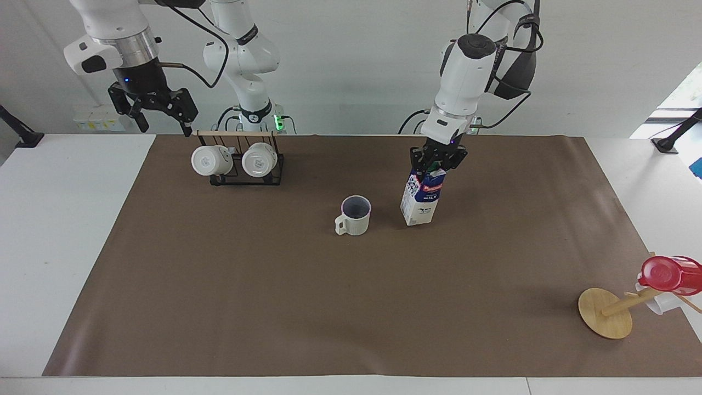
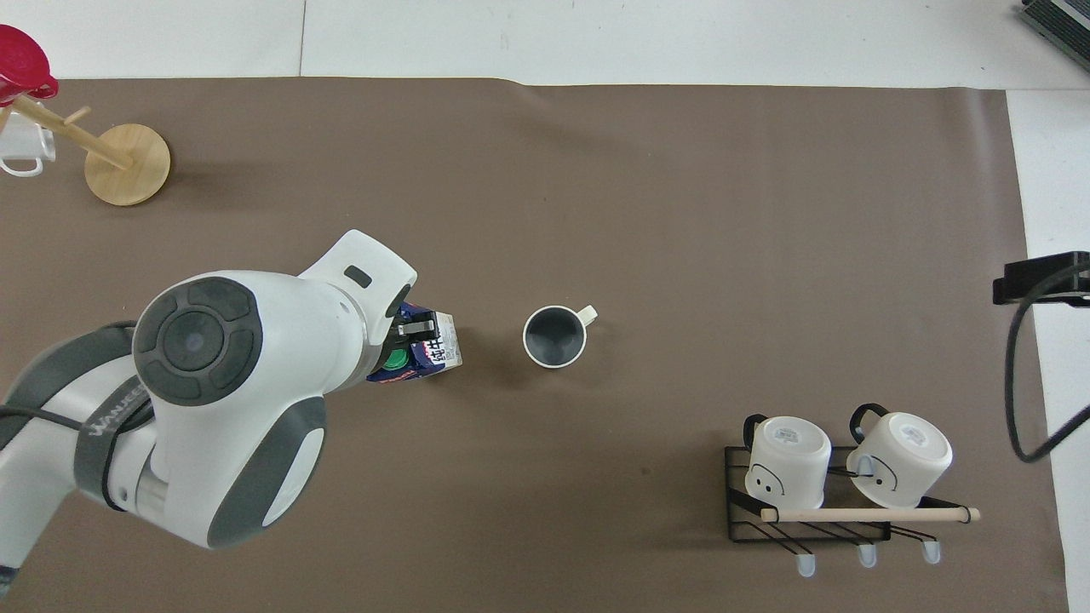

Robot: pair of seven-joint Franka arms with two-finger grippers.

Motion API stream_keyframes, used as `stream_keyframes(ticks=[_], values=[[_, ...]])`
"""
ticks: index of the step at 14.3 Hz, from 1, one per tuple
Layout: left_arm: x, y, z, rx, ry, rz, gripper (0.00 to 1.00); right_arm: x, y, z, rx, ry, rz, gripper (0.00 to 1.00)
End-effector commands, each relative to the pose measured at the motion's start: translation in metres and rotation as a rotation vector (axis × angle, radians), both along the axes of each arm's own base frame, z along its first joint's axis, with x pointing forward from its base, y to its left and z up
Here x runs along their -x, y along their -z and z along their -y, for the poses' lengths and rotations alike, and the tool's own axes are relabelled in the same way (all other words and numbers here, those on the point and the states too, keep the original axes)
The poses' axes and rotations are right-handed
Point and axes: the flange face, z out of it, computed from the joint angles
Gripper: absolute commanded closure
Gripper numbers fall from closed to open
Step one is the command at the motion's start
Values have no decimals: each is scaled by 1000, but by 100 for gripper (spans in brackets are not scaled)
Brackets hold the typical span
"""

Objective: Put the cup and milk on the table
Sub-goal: 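Carry the carton toward the mug while the right gripper withdraws, then lower the milk carton beside the black mug with the left gripper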

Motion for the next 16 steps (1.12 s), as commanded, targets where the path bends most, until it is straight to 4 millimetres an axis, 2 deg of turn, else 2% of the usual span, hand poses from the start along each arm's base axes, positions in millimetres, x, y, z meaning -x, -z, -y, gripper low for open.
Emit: stream_keyframes(ticks=[1,4,9,11,16], values=[[-9,7,12,15,-34,5,49,6,-9,4,-3,-61,-22,0],[-6,18,22,5,-23,-8,48,9,-4,-3,-36,-70,-37,0],[-5,24,26,5,-49,-21,46,10,1,-1,-43,-63,-49,0],[-1,24,37,14,-53,-14,46,8,3,1,-42,-50,-47,0],[-7,26,42,16,-43,-2,46,9,5,0,-43,-30,-53,0]])
